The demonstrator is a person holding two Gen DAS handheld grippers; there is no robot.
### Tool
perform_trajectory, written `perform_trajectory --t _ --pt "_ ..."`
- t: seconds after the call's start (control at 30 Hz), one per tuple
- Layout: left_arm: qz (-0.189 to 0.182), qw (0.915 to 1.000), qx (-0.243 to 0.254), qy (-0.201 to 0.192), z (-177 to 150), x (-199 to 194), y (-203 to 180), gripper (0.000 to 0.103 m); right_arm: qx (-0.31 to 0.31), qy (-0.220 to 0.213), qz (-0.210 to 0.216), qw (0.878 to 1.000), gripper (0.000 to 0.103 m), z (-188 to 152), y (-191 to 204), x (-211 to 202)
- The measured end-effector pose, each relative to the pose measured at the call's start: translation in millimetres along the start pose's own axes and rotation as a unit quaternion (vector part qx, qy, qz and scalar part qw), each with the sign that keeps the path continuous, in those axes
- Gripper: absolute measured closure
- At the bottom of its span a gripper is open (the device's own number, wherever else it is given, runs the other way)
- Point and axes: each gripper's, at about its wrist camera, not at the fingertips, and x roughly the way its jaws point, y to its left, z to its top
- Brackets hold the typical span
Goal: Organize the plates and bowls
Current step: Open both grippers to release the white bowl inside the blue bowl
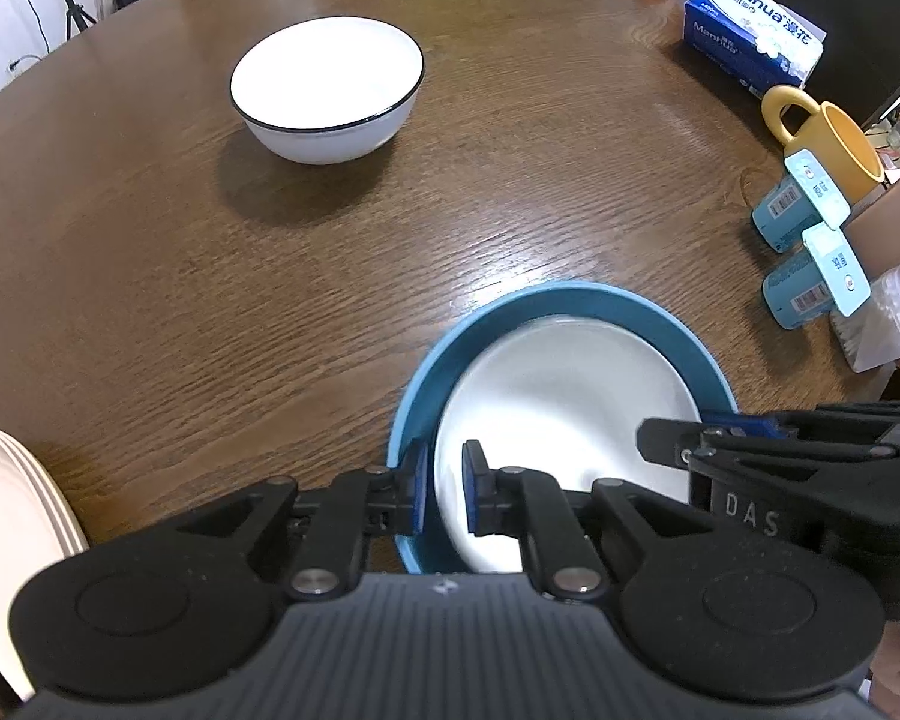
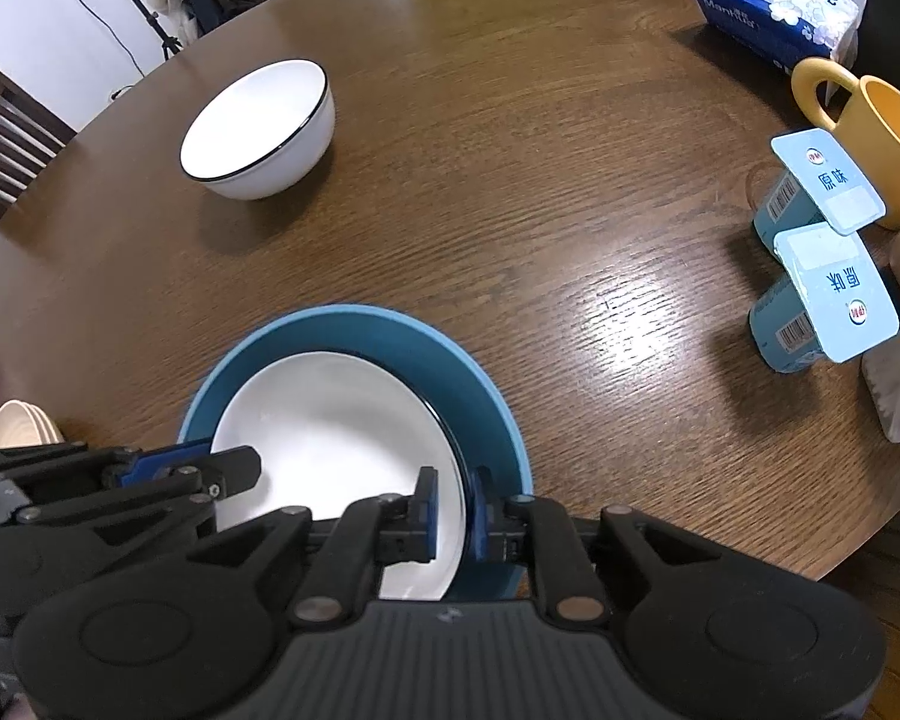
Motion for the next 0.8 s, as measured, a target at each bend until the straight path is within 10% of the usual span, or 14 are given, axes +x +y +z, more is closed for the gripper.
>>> perform_trajectory --t 0.3,0.8 --pt "-0.007 1.0 -0.002 -0.004 -1 -7 1 0.089 -0.004 -0.017 -0.002 1.0 0.08 4 -1 -14" --pt "-0.028 0.9969 -0.014 -0.072 -8 -59 17 0.033 0.002 -0.081 0.023 0.996 0.049 1 -18 -56"
